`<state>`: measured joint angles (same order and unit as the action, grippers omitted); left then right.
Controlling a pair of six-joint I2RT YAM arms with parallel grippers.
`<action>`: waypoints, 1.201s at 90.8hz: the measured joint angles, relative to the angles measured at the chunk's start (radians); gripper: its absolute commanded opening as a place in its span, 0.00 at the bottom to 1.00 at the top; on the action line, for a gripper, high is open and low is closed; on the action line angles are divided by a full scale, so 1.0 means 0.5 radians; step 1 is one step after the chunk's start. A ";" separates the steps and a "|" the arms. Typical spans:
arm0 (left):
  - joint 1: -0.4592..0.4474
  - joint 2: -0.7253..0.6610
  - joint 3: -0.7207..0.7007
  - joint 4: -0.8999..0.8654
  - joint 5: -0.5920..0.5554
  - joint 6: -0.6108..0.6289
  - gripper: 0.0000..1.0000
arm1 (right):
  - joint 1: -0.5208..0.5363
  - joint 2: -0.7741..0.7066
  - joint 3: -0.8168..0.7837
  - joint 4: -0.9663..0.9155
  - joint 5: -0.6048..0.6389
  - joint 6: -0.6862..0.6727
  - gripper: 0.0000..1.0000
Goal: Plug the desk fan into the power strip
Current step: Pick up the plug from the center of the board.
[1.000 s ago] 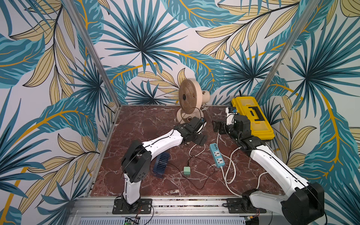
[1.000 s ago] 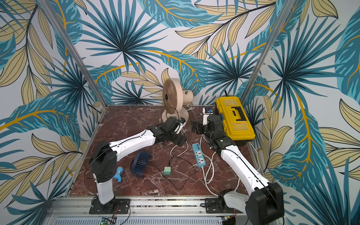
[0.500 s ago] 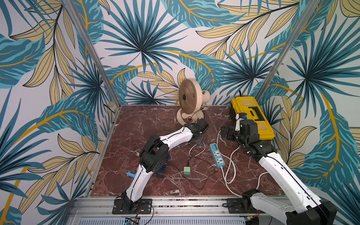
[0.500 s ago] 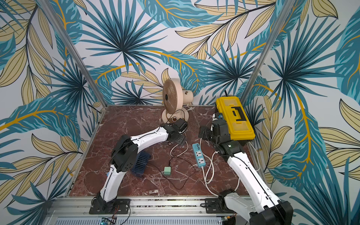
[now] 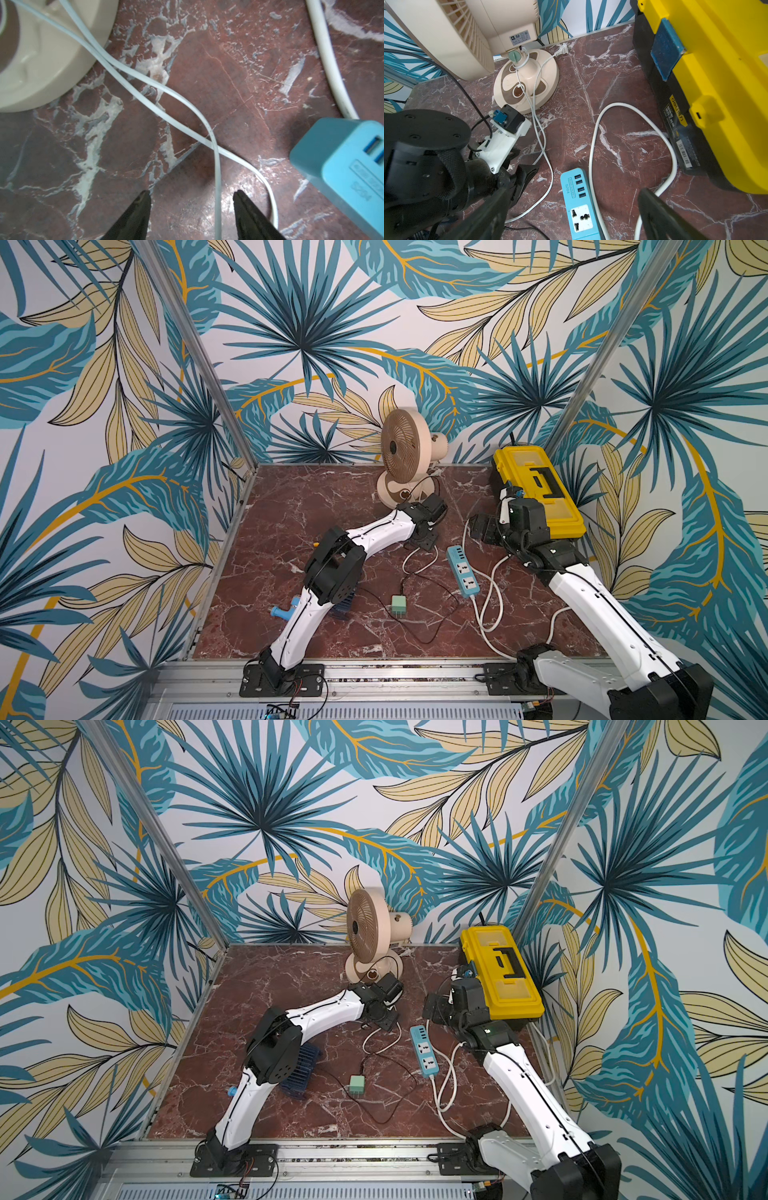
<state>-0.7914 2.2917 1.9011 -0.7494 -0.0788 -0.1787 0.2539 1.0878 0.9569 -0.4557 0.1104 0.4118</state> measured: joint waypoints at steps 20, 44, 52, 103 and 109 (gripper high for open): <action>0.000 0.001 0.000 0.000 0.085 0.030 0.52 | -0.009 0.000 -0.014 0.000 -0.029 0.010 0.99; 0.000 0.010 0.005 -0.012 0.055 0.085 0.00 | -0.015 0.001 -0.028 0.000 -0.047 0.017 1.00; 0.000 -0.005 0.004 -0.027 0.026 0.095 0.00 | -0.019 0.002 -0.034 0.001 -0.054 0.018 1.00; 0.000 -0.858 -0.003 -0.072 -0.006 0.315 0.00 | -0.027 -0.002 -0.089 0.060 -0.139 -0.011 0.99; 0.000 -0.929 -0.031 -0.043 0.034 0.343 0.00 | -0.027 -0.004 -0.118 0.094 -0.159 -0.041 1.00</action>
<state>-0.7914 1.8275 1.8858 -0.7708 -0.0616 -0.0071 0.2405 1.0859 0.8978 -0.4088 0.0311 0.3912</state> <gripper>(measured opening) 0.076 0.995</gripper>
